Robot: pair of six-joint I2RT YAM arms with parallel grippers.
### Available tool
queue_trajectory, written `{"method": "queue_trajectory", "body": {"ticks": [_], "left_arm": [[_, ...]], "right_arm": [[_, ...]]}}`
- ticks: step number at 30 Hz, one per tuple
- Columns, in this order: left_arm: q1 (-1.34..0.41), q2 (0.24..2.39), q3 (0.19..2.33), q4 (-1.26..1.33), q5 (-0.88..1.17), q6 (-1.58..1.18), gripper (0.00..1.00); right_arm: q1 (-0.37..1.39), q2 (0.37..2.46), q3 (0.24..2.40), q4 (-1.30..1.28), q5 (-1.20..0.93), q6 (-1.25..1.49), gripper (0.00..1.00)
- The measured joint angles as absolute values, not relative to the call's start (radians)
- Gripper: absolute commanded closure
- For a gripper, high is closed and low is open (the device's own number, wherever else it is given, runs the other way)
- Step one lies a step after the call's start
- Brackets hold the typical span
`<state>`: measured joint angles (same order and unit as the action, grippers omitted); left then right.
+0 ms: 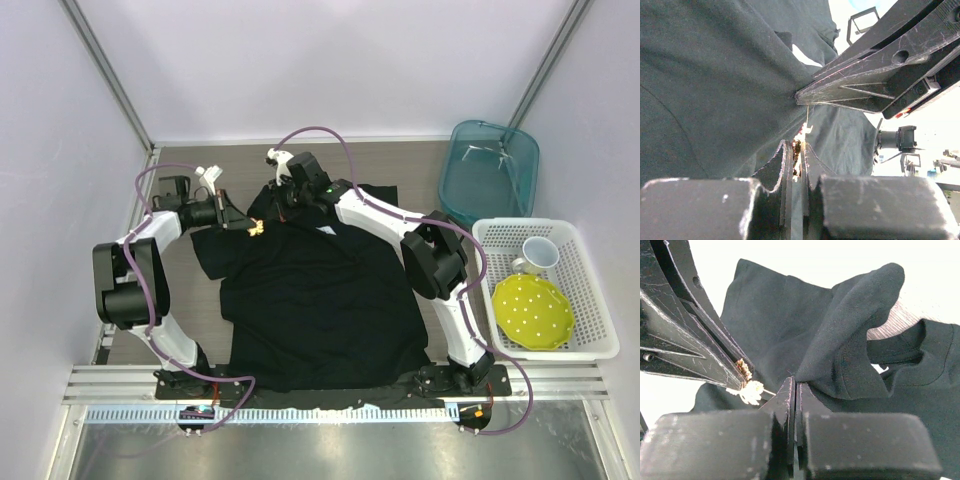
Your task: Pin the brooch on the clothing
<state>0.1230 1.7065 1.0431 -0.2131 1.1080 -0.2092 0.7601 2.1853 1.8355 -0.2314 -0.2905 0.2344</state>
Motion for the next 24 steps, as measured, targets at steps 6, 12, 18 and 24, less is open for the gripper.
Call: {"method": "queue_trajectory", "body": {"ticks": [6,12,18,24], "left_arm": [[0.118,1.730,1.047,-0.213,1.108,-0.214,0.97],[0.110,1.756,1.062,-0.213,1.107,-0.227,0.97],[0.109,1.765,1.080,-0.214,1.105,-0.229,0.97],[0.107,1.771,1.097,-0.213,1.100,-0.231,0.97]], "right_arm": [[0.759,2.185,1.836,-0.231,-0.290,0.234,0.99],[0.753,2.185,1.836,-0.231,-0.291,0.234,0.99],[0.752,2.185,1.834,-0.231,-0.291,0.229,0.99],[0.752,2.184,1.834,-0.232,-0.290,0.215,0.99]]}}
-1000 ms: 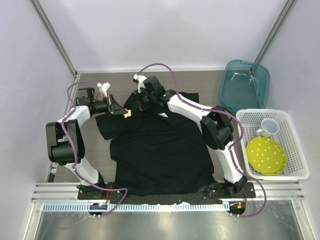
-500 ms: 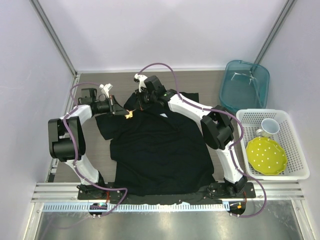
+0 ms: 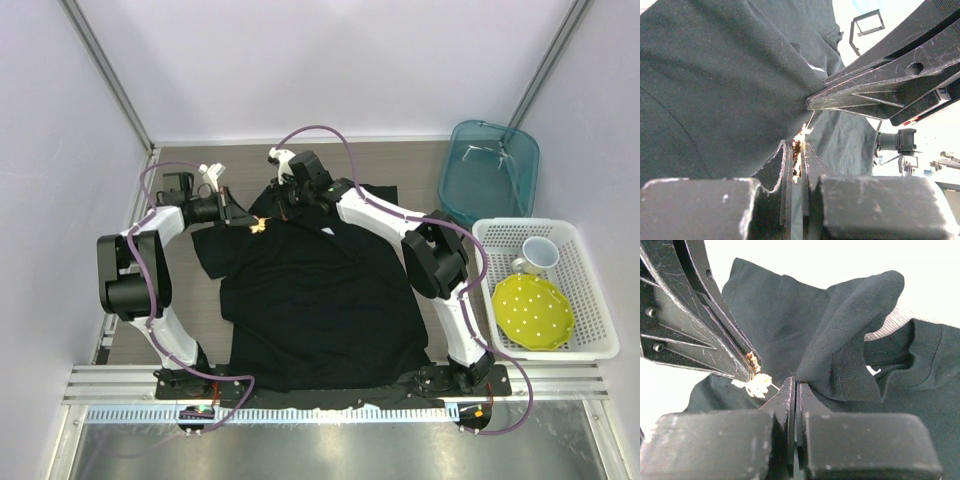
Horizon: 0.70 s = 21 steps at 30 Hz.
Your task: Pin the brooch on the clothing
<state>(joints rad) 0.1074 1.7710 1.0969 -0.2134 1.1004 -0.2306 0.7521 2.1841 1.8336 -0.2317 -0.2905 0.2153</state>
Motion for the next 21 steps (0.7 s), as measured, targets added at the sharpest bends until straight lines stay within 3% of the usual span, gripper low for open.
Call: {"method": "queue_trajectory", "body": {"ticks": [21], "left_arm": [[0.083,1.777,1.097,-0.213,1.100,-0.233,0.97]], "right_arm": [[0.749,2.184,1.834,-0.233,-0.275,0.211,0.99]]}}
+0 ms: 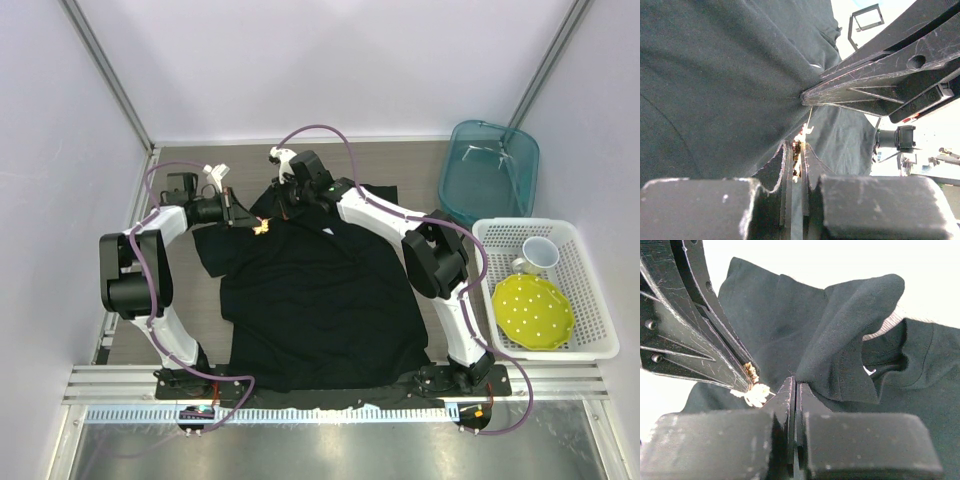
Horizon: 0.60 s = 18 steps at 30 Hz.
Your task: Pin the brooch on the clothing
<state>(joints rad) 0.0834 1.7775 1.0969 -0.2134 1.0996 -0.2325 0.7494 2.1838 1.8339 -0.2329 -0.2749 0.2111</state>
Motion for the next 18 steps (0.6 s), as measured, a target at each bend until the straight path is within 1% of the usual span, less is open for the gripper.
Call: {"method": "queue_trajectory", "body": {"ticks": [9,18], "left_arm": [[0.083,1.785,1.097,-0.213,1.099,-0.235,0.98],[0.081,1.785,1.097,-0.212,1.099,-0.237,0.97]], "right_arm": [[0.750,2.184,1.831,-0.233,-0.275,0.211,0.99],[0.762,2.154,1.758,-0.225,-0.275,0.212,0.99]]}}
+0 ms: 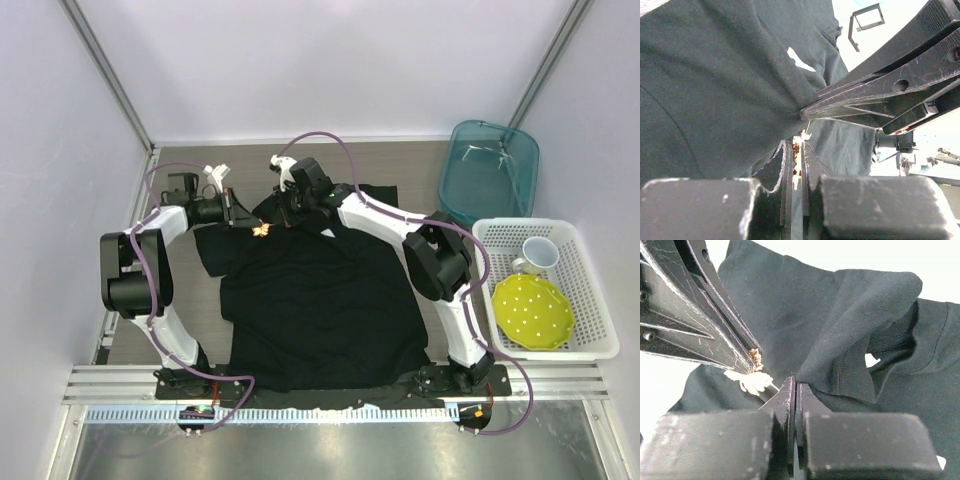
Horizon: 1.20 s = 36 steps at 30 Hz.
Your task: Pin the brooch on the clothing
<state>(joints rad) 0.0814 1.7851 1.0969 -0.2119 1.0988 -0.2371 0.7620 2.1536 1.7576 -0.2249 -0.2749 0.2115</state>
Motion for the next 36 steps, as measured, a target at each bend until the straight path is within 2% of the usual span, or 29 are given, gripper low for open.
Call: {"method": "queue_trajectory", "body": {"ticks": [23,26,30,36], "left_arm": [[0.056,1.785,1.072,-0.118,1.085,-0.315,0.98],[0.055,1.785,1.070,-0.106,1.085,-0.325,0.98],[0.055,1.785,1.066,-0.099,1.084,-0.334,0.98],[0.052,1.785,1.063,-0.087,1.089,-0.335,0.98]], "right_arm": [[0.776,2.153,1.766,-0.187,-0.286,0.251,0.99],[0.776,2.153,1.766,-0.187,-0.284,0.251,0.93],[0.775,2.153,1.766,-0.187,-0.291,0.249,0.73],[0.755,2.151,1.765,-0.202,-0.303,0.241,0.54]]}}
